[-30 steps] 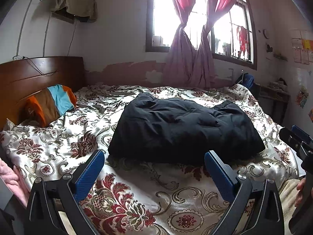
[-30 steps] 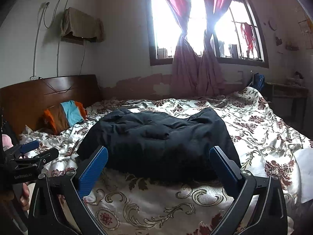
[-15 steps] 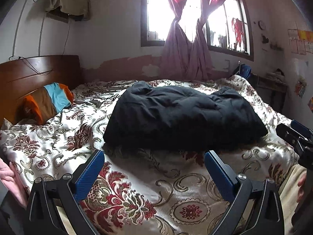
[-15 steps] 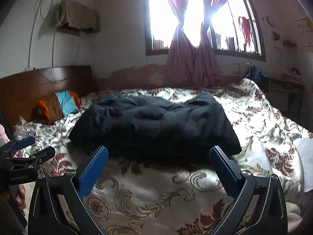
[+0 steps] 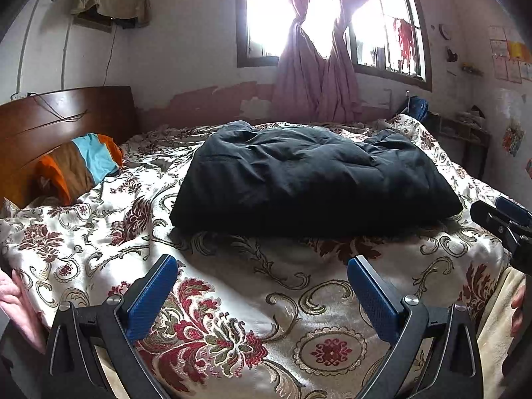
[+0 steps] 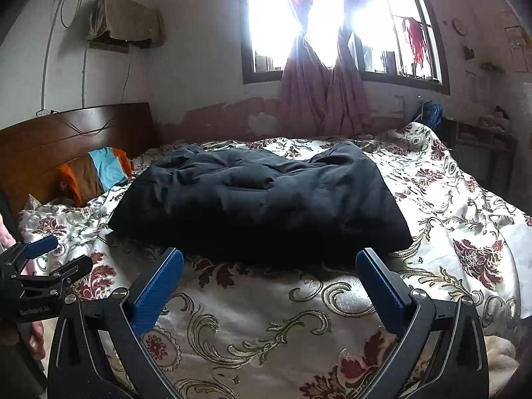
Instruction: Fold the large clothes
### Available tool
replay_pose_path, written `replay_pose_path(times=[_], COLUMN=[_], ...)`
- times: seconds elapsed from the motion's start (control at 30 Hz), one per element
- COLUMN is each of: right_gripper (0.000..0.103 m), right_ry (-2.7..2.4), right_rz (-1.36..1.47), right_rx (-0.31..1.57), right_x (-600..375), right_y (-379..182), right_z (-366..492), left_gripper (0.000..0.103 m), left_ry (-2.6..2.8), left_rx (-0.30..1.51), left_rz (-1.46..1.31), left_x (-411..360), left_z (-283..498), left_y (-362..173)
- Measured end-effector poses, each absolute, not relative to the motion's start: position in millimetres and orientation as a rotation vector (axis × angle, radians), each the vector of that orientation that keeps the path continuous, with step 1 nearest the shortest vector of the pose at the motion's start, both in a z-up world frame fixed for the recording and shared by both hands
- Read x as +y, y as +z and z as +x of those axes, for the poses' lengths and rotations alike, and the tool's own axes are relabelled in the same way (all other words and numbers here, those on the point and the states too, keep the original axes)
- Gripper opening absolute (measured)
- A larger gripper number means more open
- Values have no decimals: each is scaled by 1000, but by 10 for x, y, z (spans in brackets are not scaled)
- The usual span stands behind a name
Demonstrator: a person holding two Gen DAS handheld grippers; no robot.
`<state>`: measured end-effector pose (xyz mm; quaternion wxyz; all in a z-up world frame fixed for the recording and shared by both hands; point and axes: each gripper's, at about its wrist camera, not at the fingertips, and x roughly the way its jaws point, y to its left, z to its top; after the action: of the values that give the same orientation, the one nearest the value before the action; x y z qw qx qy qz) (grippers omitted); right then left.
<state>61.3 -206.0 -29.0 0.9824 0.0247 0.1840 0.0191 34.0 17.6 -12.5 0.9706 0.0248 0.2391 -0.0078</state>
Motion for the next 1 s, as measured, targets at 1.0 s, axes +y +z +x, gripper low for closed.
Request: replay_pose_path(times=[1.0], right_gripper=[102], right_ry=[35], right_rz=[50], right_rx=[377], right_x=[-2052], right_y=[-302], right_z=[620], left_gripper=[103], left_ry=[-12], left_rx=[482], left_rz=[54], left_x=[182], left_z=[334], left_y=[-132])
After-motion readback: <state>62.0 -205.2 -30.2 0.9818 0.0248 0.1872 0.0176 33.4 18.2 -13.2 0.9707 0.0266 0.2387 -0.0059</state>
